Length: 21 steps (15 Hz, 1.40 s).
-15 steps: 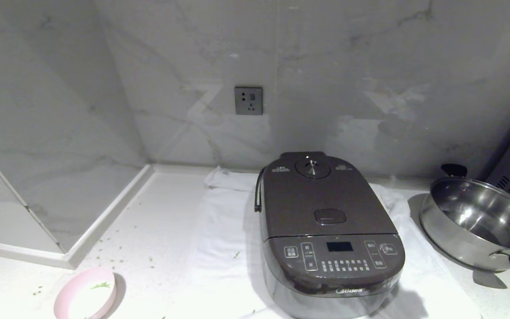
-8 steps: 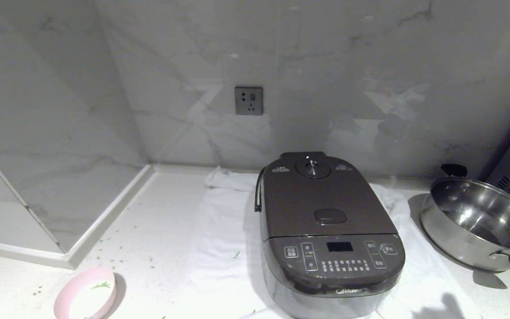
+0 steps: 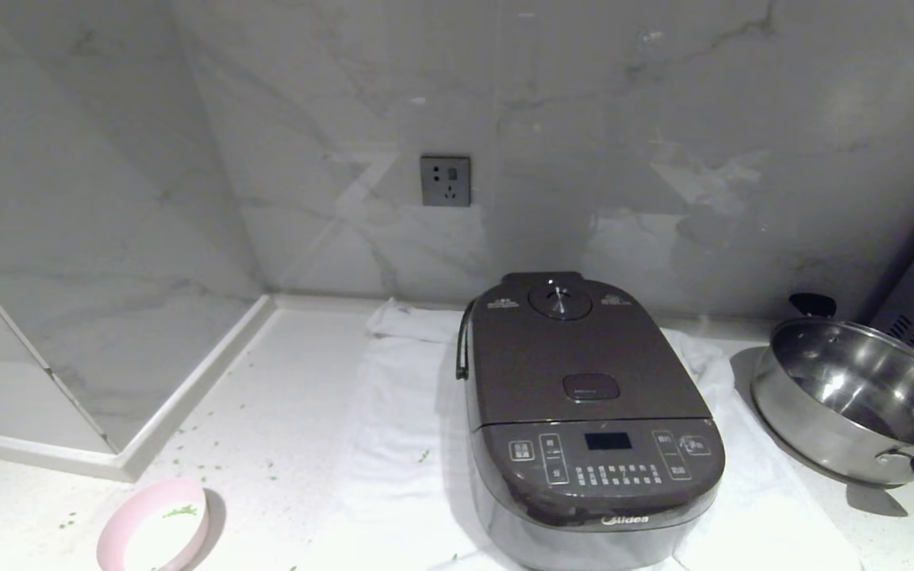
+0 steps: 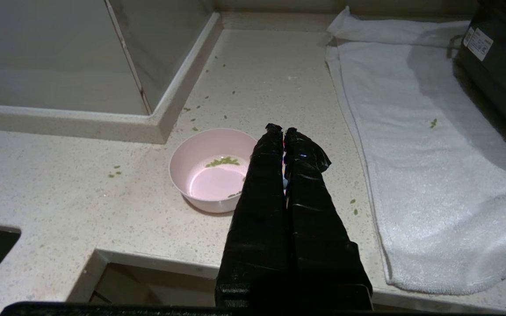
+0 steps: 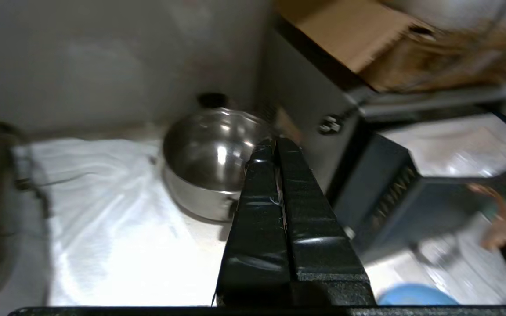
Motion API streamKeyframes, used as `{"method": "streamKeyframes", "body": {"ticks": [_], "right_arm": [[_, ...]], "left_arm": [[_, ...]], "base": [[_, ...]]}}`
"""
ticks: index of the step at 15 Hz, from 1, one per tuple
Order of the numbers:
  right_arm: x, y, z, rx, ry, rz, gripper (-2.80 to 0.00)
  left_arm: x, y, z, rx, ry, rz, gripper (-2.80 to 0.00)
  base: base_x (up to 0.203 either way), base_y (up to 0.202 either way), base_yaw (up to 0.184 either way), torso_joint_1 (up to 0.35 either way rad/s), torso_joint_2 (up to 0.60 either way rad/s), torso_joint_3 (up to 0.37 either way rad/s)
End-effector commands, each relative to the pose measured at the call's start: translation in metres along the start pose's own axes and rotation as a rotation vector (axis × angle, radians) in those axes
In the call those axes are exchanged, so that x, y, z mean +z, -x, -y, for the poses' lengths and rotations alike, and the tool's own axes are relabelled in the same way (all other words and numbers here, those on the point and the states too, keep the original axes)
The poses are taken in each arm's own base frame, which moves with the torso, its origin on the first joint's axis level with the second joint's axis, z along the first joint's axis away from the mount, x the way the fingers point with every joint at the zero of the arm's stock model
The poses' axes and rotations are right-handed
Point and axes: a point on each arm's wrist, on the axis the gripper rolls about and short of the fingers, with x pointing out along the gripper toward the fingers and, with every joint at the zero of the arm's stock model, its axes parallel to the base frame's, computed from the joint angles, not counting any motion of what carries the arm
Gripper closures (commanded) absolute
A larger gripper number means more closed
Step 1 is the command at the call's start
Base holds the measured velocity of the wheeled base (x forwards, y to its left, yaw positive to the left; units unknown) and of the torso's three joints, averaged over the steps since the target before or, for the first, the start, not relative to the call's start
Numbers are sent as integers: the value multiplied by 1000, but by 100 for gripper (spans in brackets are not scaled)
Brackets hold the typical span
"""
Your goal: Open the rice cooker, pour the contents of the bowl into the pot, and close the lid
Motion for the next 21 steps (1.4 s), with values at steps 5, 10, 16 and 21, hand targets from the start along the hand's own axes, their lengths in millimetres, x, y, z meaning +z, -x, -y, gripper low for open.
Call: {"method": "streamKeyframes", "body": {"ticks": [5, 10, 16, 21], "right_arm": [[-45, 7, -9, 263, -95, 153, 0], [-32, 12, -1, 436, -126, 235, 0], [-122, 24, -6, 439, -24, 146, 0], [-166, 4, -25, 492, -16, 87, 0]], "left_arm": [[0, 0, 0, 12, 18, 1, 0], [0, 0, 0, 8, 18, 2, 0], [0, 0, 0, 15, 21, 6, 0], [0, 0, 0, 15, 21, 6, 0]], "base": [[0, 0, 0, 0, 0, 0], [0, 0, 0, 0, 0, 0], [0, 0, 0, 0, 0, 0], [0, 0, 0, 0, 0, 0]]}}
